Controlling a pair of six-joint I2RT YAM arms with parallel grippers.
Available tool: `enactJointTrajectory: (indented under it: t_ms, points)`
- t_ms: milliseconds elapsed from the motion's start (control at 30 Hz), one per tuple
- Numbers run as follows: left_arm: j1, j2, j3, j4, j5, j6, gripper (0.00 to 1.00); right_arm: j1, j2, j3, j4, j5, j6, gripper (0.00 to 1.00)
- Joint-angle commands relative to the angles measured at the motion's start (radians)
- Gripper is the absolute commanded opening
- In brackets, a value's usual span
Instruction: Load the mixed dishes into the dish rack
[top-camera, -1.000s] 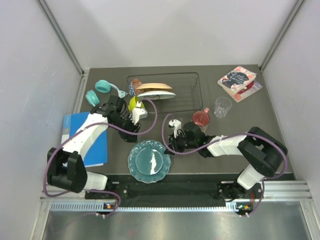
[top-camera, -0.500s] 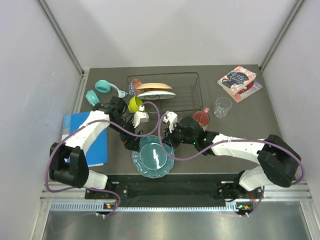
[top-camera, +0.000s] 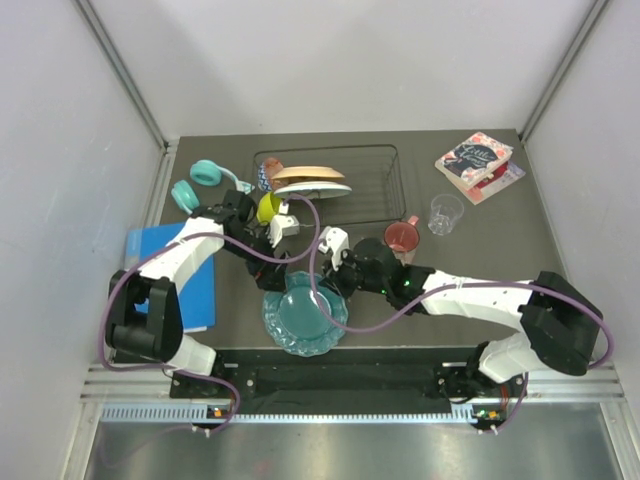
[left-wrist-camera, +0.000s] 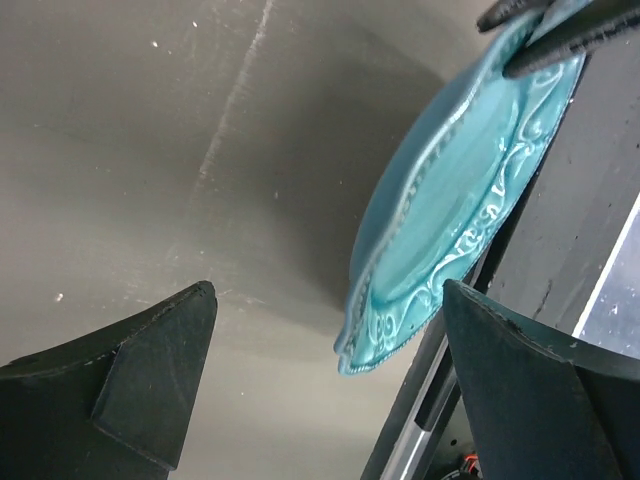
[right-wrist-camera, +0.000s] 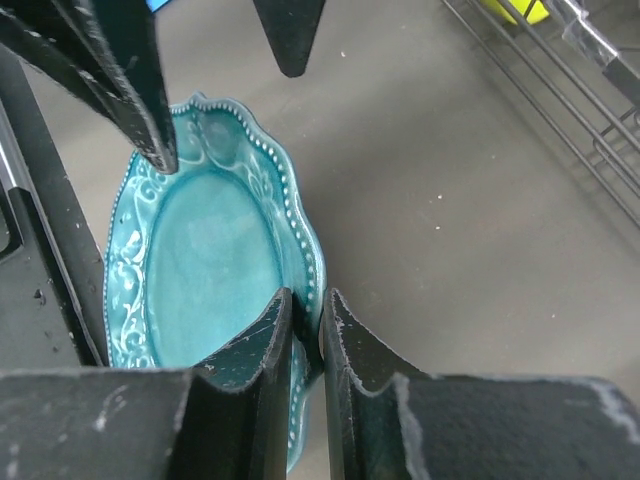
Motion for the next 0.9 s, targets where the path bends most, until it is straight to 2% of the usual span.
enactJointTrajectory:
  t_ms: [0,167,400,600,633,733,800,867]
  points:
    - [0.003,0.040,-0.008,0.020,0.101,0.000,0.98,0.037,-0.044,0.074,0.053,0.060,-0.078,0.00]
    - [-0.015,0.087,-0.015,-0.076,0.202,0.079,0.95,0.062,-0.033,0.132,0.066,0.091,-0.130,0.00]
    - [-0.018,0.136,0.024,-0.205,0.236,0.249,0.86,0.073,-0.006,0.197,0.053,0.092,-0.193,0.00]
    - [-0.020,0.184,0.058,-0.269,0.257,0.323,0.54,0.073,0.008,0.228,0.060,0.094,-0.209,0.00]
    - [-0.020,0.186,0.063,-0.269,0.265,0.320,0.44,0.073,0.010,0.231,0.062,0.094,-0.210,0.00]
    - [-0.030,0.192,0.083,-0.282,0.259,0.322,0.28,0.074,0.017,0.243,0.066,0.094,-0.212,0.00]
    - [-0.032,0.184,0.100,-0.296,0.248,0.322,0.11,0.076,0.025,0.252,0.062,0.094,-0.215,0.00]
    - [-0.032,0.149,0.116,-0.302,0.209,0.296,0.00,0.077,0.019,0.249,0.062,0.120,-0.213,0.00]
